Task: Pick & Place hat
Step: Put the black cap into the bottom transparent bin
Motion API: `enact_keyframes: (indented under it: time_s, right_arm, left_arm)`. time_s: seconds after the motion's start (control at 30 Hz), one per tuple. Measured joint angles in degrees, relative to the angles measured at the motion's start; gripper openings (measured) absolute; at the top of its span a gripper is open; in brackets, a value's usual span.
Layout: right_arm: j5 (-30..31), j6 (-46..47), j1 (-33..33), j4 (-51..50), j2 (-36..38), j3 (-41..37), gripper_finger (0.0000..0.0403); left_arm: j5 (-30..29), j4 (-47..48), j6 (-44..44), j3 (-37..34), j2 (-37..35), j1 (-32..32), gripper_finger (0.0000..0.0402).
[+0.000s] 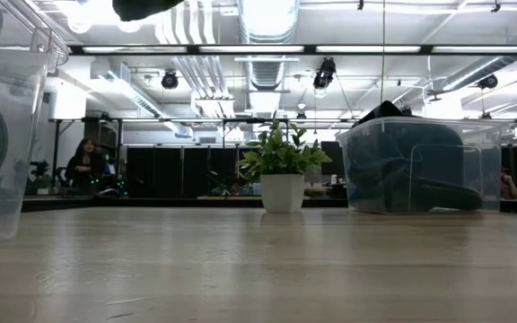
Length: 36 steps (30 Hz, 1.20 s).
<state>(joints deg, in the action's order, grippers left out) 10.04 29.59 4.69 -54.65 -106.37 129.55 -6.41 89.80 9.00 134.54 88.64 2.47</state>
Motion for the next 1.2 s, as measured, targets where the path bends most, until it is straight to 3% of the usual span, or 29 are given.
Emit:
enact_keyframes:
  time_s: [0.27, 0.47, 0.57, 0.67, 0.77, 0.97, 1.2]
  right_arm:
    - [0.6, -0.5, -0.2, -5.3, 0.7, 0.4, 0.0149]
    - [0.4, -3.5, -0.5, -9.8, 1.5, 0.4, 0.0219]
    - [2.4, -5.5, -0.8, -13.7, 1.9, 0.3, 0.024]
    - [3.3, -7.3, -1.2, -17.4, 1.9, 0.3, 0.0254]
    - [3.6, -7.8, -1.2, -21.5, 2.2, 0.3, 0.0262]
    - [3.8, -8.0, -1.6, -24.9, 2.2, 0.3, 0.0265]
    - [3.7, -10.5, -1.6, -25.9, 2.2, 0.3, 0.0265]
  left_arm:
    - [8.5, 0.7, 4.2, 0.3, -1.8, -3.2, 0.0007]
    - [25.7, 0.5, 12.3, 0.1, -1.8, -6.1, 0.0007]
    - [35.6, -0.1, 14.4, 0.0, -1.9, -6.2, 0.0007]
    - [41.3, 0.4, 17.0, -1.3, -2.4, -6.0, 0.0007]
    - [44.3, 0.1, 19.5, -4.4, -2.5, -5.7, 0.0007]
    - [44.9, 0.2, 19.8, -12.7, -3.7, -3.9, 0.0007]
    - [44.3, 0.2, 18.7, -28.4, -5.6, -0.4, 0.0007]
